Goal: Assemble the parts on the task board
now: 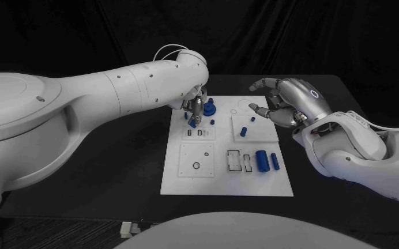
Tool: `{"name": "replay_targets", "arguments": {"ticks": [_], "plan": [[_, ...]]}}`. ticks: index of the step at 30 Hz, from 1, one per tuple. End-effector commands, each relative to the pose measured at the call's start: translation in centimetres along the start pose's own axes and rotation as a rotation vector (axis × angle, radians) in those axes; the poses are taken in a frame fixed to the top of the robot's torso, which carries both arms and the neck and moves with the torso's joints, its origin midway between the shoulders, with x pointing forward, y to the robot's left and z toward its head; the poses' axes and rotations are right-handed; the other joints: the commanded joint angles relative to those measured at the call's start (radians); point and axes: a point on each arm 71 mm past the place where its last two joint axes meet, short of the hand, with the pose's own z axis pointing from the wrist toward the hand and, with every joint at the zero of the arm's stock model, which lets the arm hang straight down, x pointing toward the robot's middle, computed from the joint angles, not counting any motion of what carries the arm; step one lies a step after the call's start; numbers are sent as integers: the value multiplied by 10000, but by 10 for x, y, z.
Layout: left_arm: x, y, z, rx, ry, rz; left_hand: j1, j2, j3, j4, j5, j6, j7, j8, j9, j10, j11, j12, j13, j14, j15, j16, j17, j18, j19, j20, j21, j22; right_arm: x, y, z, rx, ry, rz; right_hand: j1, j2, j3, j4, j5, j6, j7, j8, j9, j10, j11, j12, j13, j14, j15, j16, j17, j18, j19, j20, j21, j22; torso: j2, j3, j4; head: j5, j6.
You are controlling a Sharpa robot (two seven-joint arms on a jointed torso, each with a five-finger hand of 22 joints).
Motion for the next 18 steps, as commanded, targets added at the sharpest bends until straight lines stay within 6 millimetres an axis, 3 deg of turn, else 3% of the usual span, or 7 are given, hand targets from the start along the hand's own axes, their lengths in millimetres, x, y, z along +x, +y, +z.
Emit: {"name": "replay_targets", "arguments": {"ticks": [1, 4, 18], "plan": [[5, -2, 3, 146, 235, -1347, -15, 75, 876, -943, -37, 669, -630, -63, -11, 486, -36, -54, 1797, 1038, -70, 27, 2635, 81, 216, -69, -41, 2224, -1, -1, 1, 85, -103, 126, 138, 17, -42, 7, 17, 28, -2, 38, -18, 1041, -36, 3, 2634, 884, -59, -47, 1851, 160, 455, -79, -87, 2201, -14, -29, 25, -10, -2], [8, -3, 5, 220, 330, -1825, -38, 124, 894, -995, -75, 663, -617, -130, -15, 396, -25, -163, 1670, 1038, -63, 27, 2635, 106, 148, -65, -137, 2191, -1, -3, 1, 126, -70, 125, 155, 26, -38, 9, 20, 18, -1, 35, -28, 1041, -35, 3, 2634, 881, -59, -54, 1839, 165, 445, -79, -107, 2194, -12, -31, 21, -33, -2], [15, -1, 10, 228, 83, -2668, -125, 152, 868, -1015, -113, 711, -615, -169, -3, 388, -21, -181, 1653, 1038, -56, 27, 2635, 93, 183, -59, -96, 2208, 1, -5, 2, 204, 83, 74, 221, 65, -19, 20, 79, -8, 3, 33, -67, 1041, -39, 3, 2634, 850, -63, -125, 1706, 186, 403, -82, -194, 2163, -24, -27, -3, 102, -2]]}}
